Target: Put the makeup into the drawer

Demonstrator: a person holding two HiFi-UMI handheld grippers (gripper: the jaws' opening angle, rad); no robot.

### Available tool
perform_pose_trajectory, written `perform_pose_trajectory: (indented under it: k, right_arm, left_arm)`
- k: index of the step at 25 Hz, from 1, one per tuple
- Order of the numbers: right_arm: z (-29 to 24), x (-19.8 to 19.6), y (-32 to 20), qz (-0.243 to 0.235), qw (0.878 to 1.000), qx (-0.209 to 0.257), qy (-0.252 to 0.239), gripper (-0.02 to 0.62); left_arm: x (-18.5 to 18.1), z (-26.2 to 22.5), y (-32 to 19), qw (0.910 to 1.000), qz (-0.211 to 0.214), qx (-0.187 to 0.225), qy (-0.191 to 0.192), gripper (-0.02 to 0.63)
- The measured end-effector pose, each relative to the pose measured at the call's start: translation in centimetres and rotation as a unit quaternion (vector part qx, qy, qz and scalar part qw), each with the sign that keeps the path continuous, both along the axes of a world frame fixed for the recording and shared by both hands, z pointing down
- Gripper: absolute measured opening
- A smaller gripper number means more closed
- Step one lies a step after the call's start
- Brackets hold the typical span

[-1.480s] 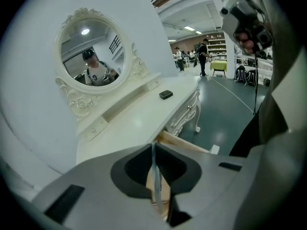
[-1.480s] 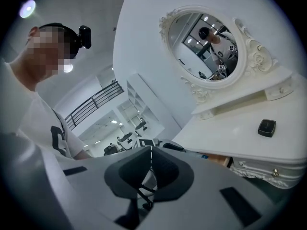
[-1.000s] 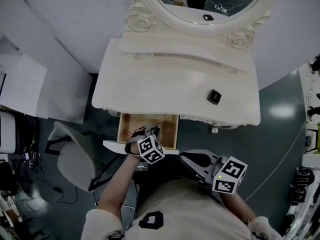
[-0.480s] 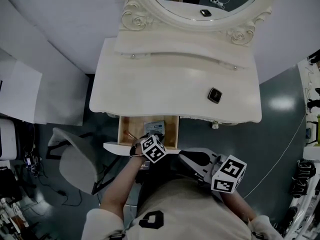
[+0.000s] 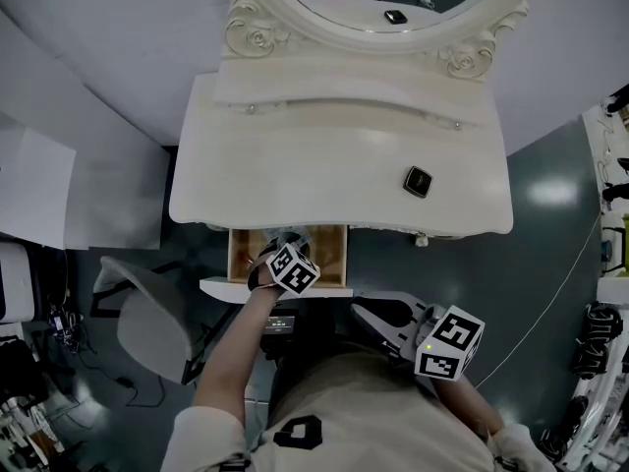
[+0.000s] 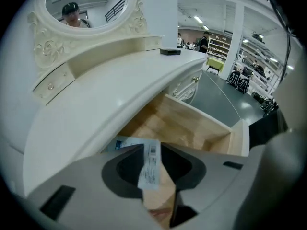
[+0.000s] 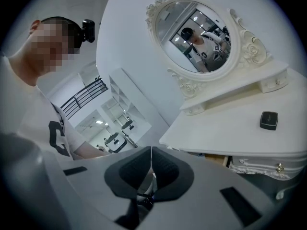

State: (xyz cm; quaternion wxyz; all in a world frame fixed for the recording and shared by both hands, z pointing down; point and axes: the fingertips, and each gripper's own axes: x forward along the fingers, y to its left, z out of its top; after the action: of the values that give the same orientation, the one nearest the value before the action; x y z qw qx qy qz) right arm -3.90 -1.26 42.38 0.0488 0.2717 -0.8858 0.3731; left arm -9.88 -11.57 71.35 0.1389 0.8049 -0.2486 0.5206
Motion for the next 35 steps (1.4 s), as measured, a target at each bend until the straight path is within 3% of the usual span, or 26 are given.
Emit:
perform_pose_trajectory:
  k: [2,7,12,16,23,28,35]
  right_arm:
    - [0.0,-0.1,0.1,-0.004,1.0,0.0,0.0,0.028]
    - [0.0,-0.1,0.3,-0.008,1.0,0.003,-0.003,0.028]
    - [-0.4,0.3,0.6,-0.012,1.0,0.012,-0.006,0.028]
    - [-0.9,1.0,0.7,-0.013,1.0,0.024,-0.01,0.028]
    - [-2.2,2.6,1.0,-0.012,0.999,0.045,-0.023,0.028]
    - [-3.4,4.1,1.8,-0.016,0.997,0.065,-0.029,0.028]
    - [-4.4,5.9,3.4,-0.021,0.995,0.09,-0.037,0.028]
  left_arm:
    - [-0.2,-0.1,-0.4,1.0,-0.005,0.004,-0.001,0.237]
    - [-1.0,-1.8,-0.7,0.9995,-0.02,0.023,0.012,0.275]
    - [-1.6,-4.7,0.4,0.9986,-0.008,0.051,0.015,0.278]
    - [-1.6,-9.3,0.8,0.9949,-0.019,0.087,0.047,0.278]
    - [-0.5,-17.7,1.6,0.9819,-0.046,0.145,0.113,0.278]
    - [0.5,-21.5,2.8,0.9753,-0.046,0.178,0.123,0.278]
    - [3.0,-25.8,5.0,0.9629,-0.051,0.207,0.165,0.276]
